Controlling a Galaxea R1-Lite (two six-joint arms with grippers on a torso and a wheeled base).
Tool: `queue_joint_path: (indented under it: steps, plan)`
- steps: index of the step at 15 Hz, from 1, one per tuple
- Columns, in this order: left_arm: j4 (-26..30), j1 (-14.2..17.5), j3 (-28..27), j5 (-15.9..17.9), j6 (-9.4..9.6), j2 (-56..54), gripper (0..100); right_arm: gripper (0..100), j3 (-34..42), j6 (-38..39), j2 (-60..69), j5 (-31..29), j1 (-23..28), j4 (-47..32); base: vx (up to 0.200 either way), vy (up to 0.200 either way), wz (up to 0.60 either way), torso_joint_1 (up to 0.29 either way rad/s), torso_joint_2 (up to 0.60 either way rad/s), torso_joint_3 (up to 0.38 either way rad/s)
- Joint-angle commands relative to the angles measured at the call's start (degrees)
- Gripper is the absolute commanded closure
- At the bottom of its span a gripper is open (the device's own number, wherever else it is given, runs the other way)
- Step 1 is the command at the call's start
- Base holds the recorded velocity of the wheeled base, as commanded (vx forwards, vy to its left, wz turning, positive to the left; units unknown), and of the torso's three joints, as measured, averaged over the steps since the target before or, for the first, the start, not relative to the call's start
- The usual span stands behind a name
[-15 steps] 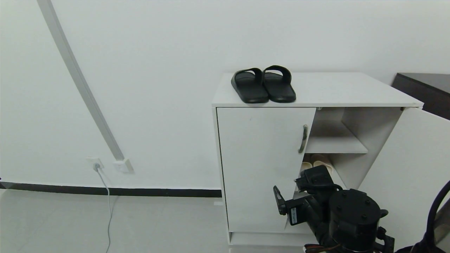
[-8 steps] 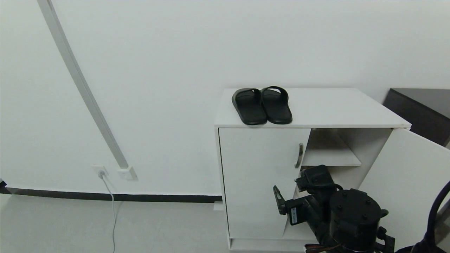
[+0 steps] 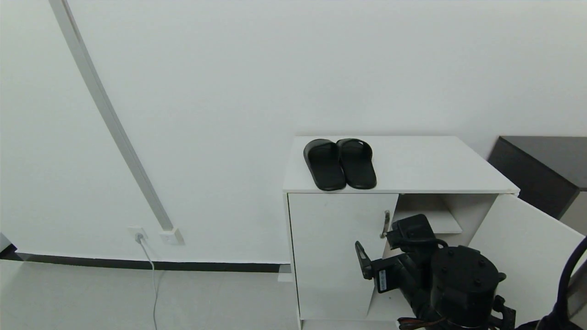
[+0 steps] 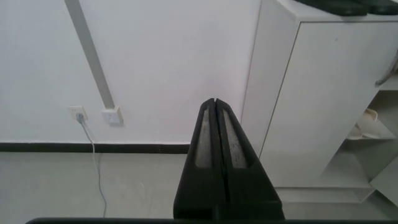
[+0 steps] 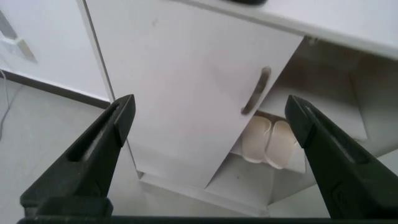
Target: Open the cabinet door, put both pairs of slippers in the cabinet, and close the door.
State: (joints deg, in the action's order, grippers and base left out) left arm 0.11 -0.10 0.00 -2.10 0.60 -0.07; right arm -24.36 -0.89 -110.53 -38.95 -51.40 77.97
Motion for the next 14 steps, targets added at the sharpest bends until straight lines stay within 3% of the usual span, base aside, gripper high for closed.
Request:
queue_joint_path:
  steps: [1, 6, 9, 10, 14]
  plan:
    - [0.0, 0.0, 0.0, -0.1, -0.07, 0.1, 100, 0, -0.1, 0.0, -0.3, 0.1, 0.2, 0.0, 0.000, 0.000, 0.00, 0.271, -0.60, -0.339]
    - [0.0, 0.0, 0.0, -0.1, -0.07, 0.1, 100, 0, -0.2, 0.2, -2.2, 1.4, 0.3, 0.4, 0.000, 0.000, 0.00, 0.219, -0.50, -0.277]
    - [0.0, 0.0, 0.0, -0.1, 0.02, 0.1, 100, 0, -2.5, -0.5, -5.5, 2.6, 1.0, 3.6, 0.000, 0.000, 0.00, 0.024, -0.05, -0.028]
    - [0.0, 0.0, 0.0, 0.0, 0.11, 0.1, 100, 0, -6.8, -1.9, -5.7, 3.0, 2.3, 2.2, 0.000, 0.000, 0.00, 0.000, 0.00, 0.000]
    - [0.1, 0.0, 0.0, 0.0, 0.28, 0.1, 100, 0, -25.8, 1.2, -3.0, 3.3, 5.4, -19.5, 0.000, 0.000, 0.00, 0.000, 0.00, 0.000]
